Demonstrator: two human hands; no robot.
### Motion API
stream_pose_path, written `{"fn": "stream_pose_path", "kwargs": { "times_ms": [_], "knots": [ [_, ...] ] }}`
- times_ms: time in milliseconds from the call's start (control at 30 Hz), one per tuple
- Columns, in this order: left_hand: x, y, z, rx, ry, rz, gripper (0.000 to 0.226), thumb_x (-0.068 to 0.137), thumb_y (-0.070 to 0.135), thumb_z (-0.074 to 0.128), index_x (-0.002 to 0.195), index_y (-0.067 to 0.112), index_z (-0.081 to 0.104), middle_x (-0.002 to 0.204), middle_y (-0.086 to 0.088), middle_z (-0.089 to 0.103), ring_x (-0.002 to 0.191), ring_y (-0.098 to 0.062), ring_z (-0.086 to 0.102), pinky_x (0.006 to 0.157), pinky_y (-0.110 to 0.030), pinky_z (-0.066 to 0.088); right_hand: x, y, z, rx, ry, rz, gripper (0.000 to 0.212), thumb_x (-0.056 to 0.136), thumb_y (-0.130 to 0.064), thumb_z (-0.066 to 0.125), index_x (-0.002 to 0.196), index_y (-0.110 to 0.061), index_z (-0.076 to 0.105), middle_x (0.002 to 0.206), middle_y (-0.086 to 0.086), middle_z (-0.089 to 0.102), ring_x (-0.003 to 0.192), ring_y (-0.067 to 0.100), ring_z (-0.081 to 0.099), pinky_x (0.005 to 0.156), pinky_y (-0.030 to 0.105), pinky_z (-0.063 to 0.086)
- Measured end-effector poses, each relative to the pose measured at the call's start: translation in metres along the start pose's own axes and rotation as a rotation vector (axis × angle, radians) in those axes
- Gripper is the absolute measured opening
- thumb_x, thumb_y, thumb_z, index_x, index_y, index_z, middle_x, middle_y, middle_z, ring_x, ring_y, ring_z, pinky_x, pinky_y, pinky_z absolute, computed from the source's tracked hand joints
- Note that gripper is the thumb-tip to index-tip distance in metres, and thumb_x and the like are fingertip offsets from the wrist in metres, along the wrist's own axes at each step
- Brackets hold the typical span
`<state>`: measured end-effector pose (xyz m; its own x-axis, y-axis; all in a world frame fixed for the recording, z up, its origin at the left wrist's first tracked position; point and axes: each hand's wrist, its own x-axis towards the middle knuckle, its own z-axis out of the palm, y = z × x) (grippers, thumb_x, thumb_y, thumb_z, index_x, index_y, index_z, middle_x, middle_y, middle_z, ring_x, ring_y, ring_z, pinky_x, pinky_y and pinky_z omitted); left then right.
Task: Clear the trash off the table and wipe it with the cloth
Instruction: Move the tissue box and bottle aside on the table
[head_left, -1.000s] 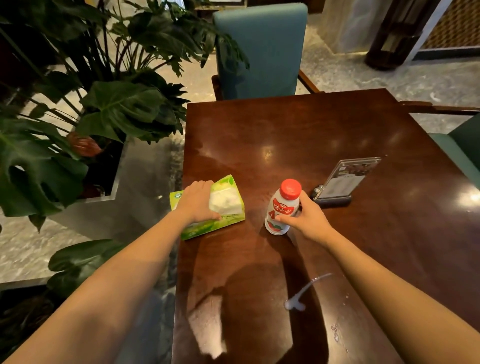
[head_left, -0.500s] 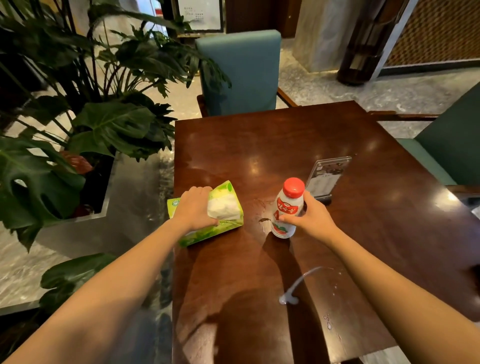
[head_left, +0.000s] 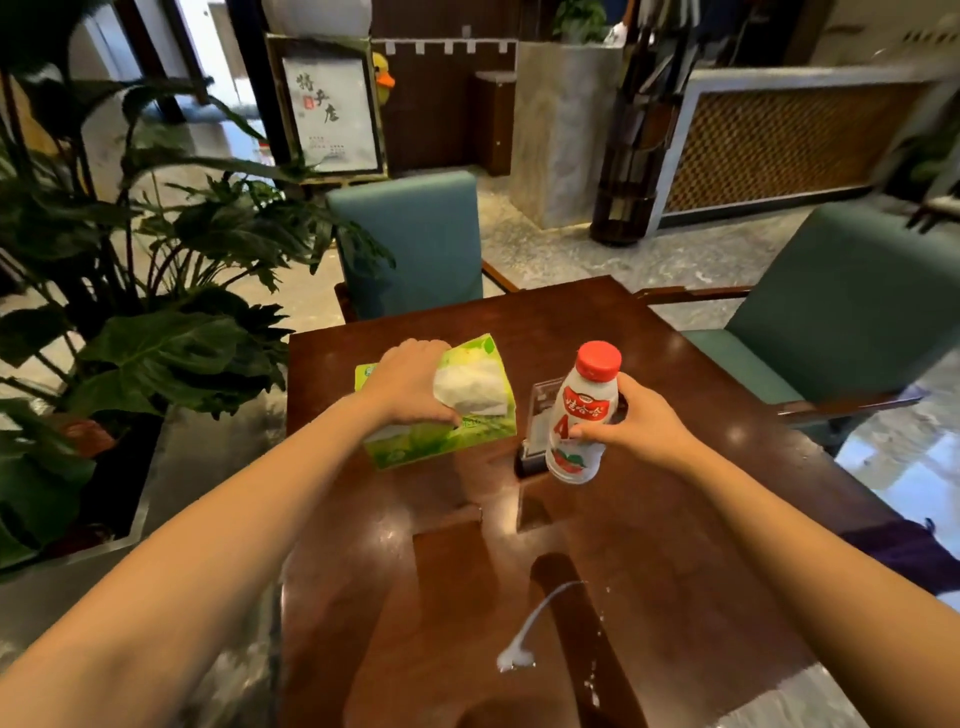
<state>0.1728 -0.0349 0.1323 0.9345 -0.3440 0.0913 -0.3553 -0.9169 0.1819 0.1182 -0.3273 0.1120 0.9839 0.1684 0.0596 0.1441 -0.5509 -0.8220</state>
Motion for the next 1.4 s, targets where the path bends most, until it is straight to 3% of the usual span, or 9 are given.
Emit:
{"fn": "stream_pose_path", "kwargs": {
  "times_ms": [167, 333, 567, 1033, 1133, 1267, 1400],
  "knots": [
    [0.042, 0.036, -0.042, 0.012, 0.044, 0.026, 0.081, 0.054, 0.054, 0.081, 0.119, 0.015, 0.051, 0.119, -0.008, 0.060, 0.109, -0.030, 0.054, 0.089, -0.043, 0.047, -0.002, 0.009, -0.055, -0.021, 0.072, -0.009, 0.064, 0.067, -0.029, 0.082, 0.123, -0.020, 0.053, 0.113, -0.002, 0.065, 0.100, 0.013, 0.063, 0.085, 0.025, 0.049],
    [0.085, 0.087, -0.068, 0.000, 0.076, 0.080, 0.084, 0.055, 0.051, 0.082, 0.122, 0.013, 0.049, 0.119, -0.009, 0.060, 0.111, -0.031, 0.054, 0.088, -0.043, 0.047, -0.008, 0.024, -0.110, -0.025, 0.142, 0.004, 0.061, 0.069, -0.028, 0.081, 0.122, -0.018, 0.053, 0.114, -0.001, 0.065, 0.100, 0.015, 0.063, 0.088, 0.029, 0.050],
    [0.154, 0.180, -0.053, -0.046, 0.044, 0.181, 0.079, 0.056, 0.050, 0.082, 0.119, 0.014, 0.052, 0.119, -0.010, 0.061, 0.110, -0.032, 0.055, 0.086, -0.041, 0.046, -0.017, 0.060, -0.177, -0.023, 0.212, 0.060, 0.058, 0.070, -0.023, 0.080, 0.121, -0.017, 0.054, 0.118, 0.004, 0.065, 0.103, 0.018, 0.062, 0.091, 0.032, 0.050],
    [0.277, 0.333, 0.101, -0.001, -0.087, 0.225, 0.084, 0.053, 0.053, 0.081, 0.117, 0.010, 0.050, 0.118, -0.013, 0.059, 0.112, -0.035, 0.051, 0.092, -0.044, 0.043, -0.016, 0.190, -0.250, -0.083, 0.406, 0.226, 0.054, 0.069, -0.026, 0.081, 0.114, -0.016, 0.054, 0.111, 0.002, 0.064, 0.094, 0.015, 0.060, 0.082, 0.029, 0.048],
    [0.299, 0.347, 0.143, 0.012, -0.085, 0.217, 0.081, 0.053, 0.053, 0.081, 0.113, 0.010, 0.049, 0.115, -0.013, 0.059, 0.109, -0.034, 0.051, 0.087, -0.042, 0.042, -0.003, 0.226, -0.249, -0.051, 0.420, 0.251, 0.057, 0.069, -0.026, 0.081, 0.118, -0.014, 0.054, 0.116, 0.004, 0.065, 0.099, 0.019, 0.062, 0.088, 0.035, 0.052],
    [0.324, 0.351, 0.188, 0.039, -0.091, 0.203, 0.083, 0.051, 0.052, 0.082, 0.115, 0.011, 0.048, 0.115, -0.011, 0.059, 0.108, -0.031, 0.051, 0.086, -0.041, 0.042, 0.016, 0.268, -0.244, -0.067, 0.430, 0.270, 0.057, 0.070, -0.028, 0.080, 0.118, -0.014, 0.053, 0.111, 0.001, 0.063, 0.094, 0.013, 0.058, 0.081, 0.026, 0.046],
    [0.351, 0.346, 0.230, 0.048, -0.098, 0.177, 0.082, 0.052, 0.052, 0.082, 0.116, 0.011, 0.049, 0.116, -0.011, 0.059, 0.109, -0.030, 0.051, 0.087, -0.040, 0.042, 0.041, 0.308, -0.238, -0.032, 0.440, 0.276, 0.058, 0.069, -0.029, 0.080, 0.119, -0.016, 0.053, 0.104, -0.005, 0.060, 0.095, 0.014, 0.058, 0.083, 0.027, 0.046]
  ]
}}
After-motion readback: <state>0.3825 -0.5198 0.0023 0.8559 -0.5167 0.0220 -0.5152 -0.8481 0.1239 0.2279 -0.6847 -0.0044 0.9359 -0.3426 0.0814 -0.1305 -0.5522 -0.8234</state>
